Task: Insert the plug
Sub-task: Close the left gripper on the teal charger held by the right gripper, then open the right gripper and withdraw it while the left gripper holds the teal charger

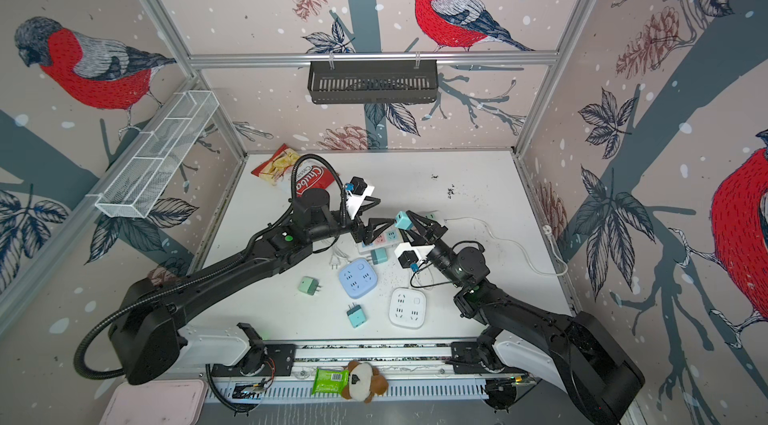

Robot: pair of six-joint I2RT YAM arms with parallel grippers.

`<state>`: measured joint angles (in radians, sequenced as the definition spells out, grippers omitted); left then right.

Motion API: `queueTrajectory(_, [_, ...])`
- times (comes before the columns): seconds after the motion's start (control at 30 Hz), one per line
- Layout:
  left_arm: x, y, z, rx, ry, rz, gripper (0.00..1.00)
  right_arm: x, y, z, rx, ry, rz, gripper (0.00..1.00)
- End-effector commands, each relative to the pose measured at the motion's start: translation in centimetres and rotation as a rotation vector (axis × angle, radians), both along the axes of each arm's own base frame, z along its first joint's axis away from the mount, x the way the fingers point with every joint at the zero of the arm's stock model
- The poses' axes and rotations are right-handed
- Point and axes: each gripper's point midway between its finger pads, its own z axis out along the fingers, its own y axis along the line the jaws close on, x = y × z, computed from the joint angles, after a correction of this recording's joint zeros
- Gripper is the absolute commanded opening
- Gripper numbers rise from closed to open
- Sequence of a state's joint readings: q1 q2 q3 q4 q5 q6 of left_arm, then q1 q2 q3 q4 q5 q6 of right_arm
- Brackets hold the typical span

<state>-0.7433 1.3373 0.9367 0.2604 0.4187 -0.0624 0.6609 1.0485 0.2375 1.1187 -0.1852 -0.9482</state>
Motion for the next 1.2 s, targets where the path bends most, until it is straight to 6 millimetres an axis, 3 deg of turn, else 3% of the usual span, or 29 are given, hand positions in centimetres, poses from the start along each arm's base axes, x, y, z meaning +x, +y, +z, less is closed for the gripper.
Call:
queueTrajectory(0.0, [-0.7, -0.7, 0.2, 0.002, -0.007, -0.054, 0.80, -0.5, 0.6, 0.8, 0.000, -0.030, 0.034, 0.00])
queueTrajectory(0.23, [-1.1, -1.5, -0.1, 0.011, 0.012, -0.099, 0.77, -0.6, 1.3, 0.7, -0.012, -0.025, 0.053, 0.00])
queueTrajectory(0.5, [-1.2, -1.9, -0.9, 0.032, 0.029, -0.116, 0.65, -0.4, 1.9, 0.6, -0.023, -0.025, 0.055, 0.00])
queueTrajectory(0.6, [-1.3, -1.9, -1.2, 0.041, 0.035, -0.119, 0.54, -0.3, 2.0, 0.7, -0.025, -0.028, 0.056, 0.00])
queueTrajectory(0.8, [-1.5, -2.1, -1.7, 0.050, 0.043, -0.135, 0.46, -0.2, 2.3, 0.5, -0.035, -0.024, 0.056, 0.00])
queueTrajectory(0.83, [-1.4, -2.3, -0.4, 0.033, 0.021, -0.140, 0.44, -0.2, 2.4, 0.5, -0.037, -0.023, 0.059, 0.00])
queueTrajectory(0.87, [-1.4, -2.4, -0.4, 0.034, 0.021, -0.143, 0.43, -0.2, 2.4, 0.4, -0.039, -0.023, 0.060, 0.00])
queueTrajectory(0.93, [-1.4, -2.5, -0.6, 0.038, 0.024, -0.149, 0.37, -0.3, 2.6, 0.4, -0.040, -0.024, 0.063, 0.00])
queueTrajectory(1.07, [-1.2, -2.7, -0.9, 0.052, 0.032, -0.151, 0.14, -0.3, 2.7, 0.3, -0.041, -0.020, 0.066, 0.01])
queueTrajectory(1.17, [-1.1, -2.8, -1.1, 0.057, 0.032, -0.149, 0.05, -0.4, 2.8, 0.2, -0.038, -0.013, 0.069, 0.09])
